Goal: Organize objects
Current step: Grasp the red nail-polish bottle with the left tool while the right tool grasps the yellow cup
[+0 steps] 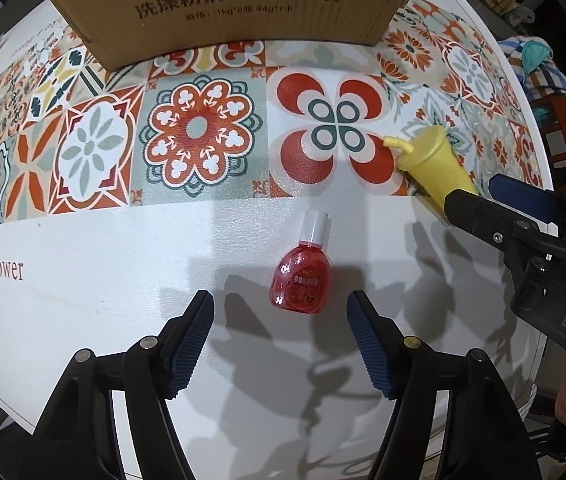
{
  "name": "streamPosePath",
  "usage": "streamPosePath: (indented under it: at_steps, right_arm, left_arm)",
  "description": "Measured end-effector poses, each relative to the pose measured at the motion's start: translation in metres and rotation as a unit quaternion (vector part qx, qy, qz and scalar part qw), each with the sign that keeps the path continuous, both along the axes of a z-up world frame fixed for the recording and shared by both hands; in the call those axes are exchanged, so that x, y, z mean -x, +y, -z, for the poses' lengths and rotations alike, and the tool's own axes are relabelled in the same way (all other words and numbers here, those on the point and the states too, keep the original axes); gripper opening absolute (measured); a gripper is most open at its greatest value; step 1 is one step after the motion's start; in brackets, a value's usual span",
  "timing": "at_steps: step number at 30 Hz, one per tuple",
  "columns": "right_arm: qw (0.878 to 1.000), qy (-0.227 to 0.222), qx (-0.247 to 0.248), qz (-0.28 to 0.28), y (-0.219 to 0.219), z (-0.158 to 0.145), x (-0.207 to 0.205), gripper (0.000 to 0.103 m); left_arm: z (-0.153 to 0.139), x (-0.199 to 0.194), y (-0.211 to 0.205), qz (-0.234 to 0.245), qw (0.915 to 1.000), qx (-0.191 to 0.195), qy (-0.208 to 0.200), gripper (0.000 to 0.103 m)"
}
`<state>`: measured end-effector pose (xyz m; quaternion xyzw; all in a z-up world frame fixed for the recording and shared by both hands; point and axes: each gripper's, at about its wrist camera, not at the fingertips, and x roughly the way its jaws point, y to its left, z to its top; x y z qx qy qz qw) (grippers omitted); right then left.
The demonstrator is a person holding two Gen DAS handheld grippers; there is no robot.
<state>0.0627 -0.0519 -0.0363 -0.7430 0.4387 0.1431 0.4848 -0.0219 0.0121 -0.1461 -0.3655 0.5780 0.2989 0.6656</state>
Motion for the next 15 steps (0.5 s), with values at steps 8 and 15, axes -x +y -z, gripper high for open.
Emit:
streamPosePath:
  at_steps: [8, 15]
  right_arm:
    - [1.000, -0.012, 0.014, -0.014, -0.002, 0.015, -0.010, 0.056]
    - [0.999, -0.017, 0.023, -0.024, -0.007, 0.025, -0.013, 0.056]
  left_arm:
    - [0.011, -0.005, 0.004, -0.001, 1.0000, 0.008, 0.005, 0.062]
    - [0.014, -0.003, 0.010, -0.005, 0.9999, 0.011, 0.001, 0.052]
